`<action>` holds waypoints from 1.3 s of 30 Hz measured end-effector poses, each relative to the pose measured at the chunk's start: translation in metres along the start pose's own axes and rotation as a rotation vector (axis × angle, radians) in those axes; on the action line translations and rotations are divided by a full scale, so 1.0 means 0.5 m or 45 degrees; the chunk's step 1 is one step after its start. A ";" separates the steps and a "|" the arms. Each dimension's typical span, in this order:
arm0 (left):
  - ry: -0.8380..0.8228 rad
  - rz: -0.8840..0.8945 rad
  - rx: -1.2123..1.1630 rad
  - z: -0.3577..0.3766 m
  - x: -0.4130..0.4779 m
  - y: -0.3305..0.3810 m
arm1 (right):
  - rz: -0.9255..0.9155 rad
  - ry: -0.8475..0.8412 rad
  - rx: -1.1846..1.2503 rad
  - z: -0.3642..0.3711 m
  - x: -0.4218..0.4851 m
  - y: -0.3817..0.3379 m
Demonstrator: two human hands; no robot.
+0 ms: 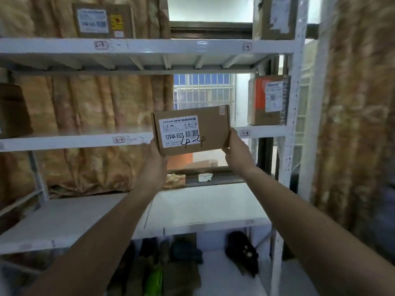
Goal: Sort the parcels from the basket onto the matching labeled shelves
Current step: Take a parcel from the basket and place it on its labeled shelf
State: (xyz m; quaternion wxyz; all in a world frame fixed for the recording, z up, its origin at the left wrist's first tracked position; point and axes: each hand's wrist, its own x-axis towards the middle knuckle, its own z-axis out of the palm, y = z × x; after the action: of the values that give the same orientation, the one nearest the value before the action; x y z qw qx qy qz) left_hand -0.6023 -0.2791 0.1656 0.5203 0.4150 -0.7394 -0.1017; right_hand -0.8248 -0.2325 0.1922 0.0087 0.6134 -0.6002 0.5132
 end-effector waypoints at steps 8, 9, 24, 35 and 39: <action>-0.308 0.027 0.054 0.245 -0.034 -0.007 | 0.173 -0.003 -0.277 -0.089 -0.011 0.220; -0.338 0.027 0.028 0.271 -0.028 -0.012 | 0.198 -0.001 -0.303 -0.091 -0.010 0.243; -0.654 -0.082 -0.217 0.655 -0.015 -0.119 | 0.577 -0.080 -0.277 -0.038 0.030 0.604; -0.741 -0.383 -0.025 0.922 -0.070 -0.227 | 0.769 -0.405 0.061 0.055 0.049 0.900; -0.804 -0.446 0.056 0.975 -0.077 -0.284 | 0.811 -0.445 0.158 0.117 0.053 0.984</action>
State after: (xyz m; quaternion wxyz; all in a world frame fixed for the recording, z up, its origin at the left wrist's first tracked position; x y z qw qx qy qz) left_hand -0.9420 -0.4786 -0.1567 0.2320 0.4945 -0.7833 -0.2967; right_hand -1.1619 -0.4257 -0.1163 -0.2913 0.4735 -0.7214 0.4130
